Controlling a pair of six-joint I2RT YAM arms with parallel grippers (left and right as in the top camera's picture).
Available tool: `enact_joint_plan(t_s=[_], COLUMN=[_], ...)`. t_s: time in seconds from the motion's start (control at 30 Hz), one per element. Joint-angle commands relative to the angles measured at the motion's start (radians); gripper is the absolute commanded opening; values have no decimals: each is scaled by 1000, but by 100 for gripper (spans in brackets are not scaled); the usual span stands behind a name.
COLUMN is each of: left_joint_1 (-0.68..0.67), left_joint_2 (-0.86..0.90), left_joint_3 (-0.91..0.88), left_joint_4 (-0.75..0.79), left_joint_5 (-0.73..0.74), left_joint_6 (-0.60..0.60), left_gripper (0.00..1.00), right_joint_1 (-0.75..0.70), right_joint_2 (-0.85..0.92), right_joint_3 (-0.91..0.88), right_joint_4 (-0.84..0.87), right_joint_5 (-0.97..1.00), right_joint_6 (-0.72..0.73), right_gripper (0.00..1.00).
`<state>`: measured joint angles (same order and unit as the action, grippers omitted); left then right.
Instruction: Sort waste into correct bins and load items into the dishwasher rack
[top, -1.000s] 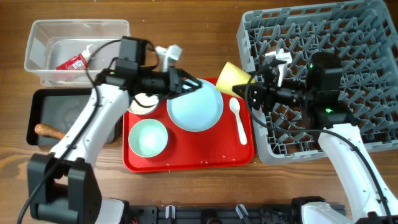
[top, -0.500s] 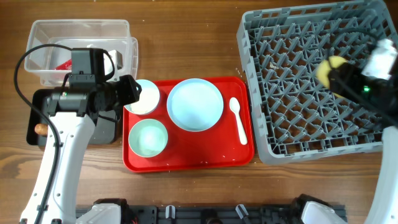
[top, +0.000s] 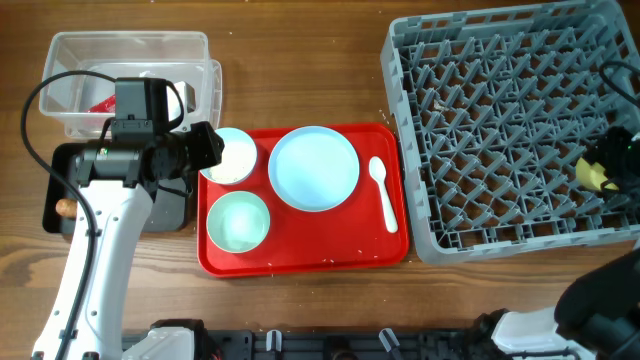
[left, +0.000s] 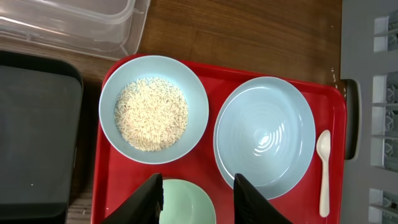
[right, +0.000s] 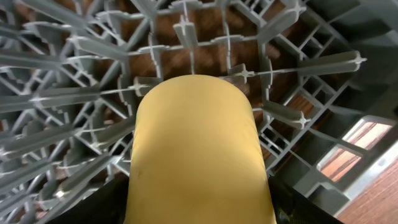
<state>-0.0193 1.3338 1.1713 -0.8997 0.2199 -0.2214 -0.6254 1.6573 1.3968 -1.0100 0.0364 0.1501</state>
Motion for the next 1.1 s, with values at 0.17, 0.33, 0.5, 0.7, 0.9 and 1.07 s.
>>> enact_joint_plan(t_s=[0.17, 0.33, 0.5, 0.7, 0.9, 1.07], left_joint_1=[5, 5, 5, 5, 5, 5], left_joint_2=[-14, -14, -14, -13, -13, -13], left_joint_3=[8, 8, 8, 8, 7, 7], left_joint_4=[-3, -3, -8, -35, -59, -60], left_joint_5=[-13, -13, -13, -26, -62, -62], left_joint_6=[17, 17, 16, 16, 16, 16], left_gripper=[37, 38, 42, 47, 47, 47], right_joint_1=[-3, 37, 302, 728, 993, 1071], right_joint_2=[28, -62, -225, -190, -14, 159], right_joint_3=[23, 99, 117, 91, 67, 67], right_joint_4=[58, 39, 35, -32, -72, -87], right_joint_5=[-253, -365, -404, -355, -220, -142], right_joint_6=[-49, -73, -189, -188, -85, 24], right_gripper=[100, 100, 99, 95, 93, 82])
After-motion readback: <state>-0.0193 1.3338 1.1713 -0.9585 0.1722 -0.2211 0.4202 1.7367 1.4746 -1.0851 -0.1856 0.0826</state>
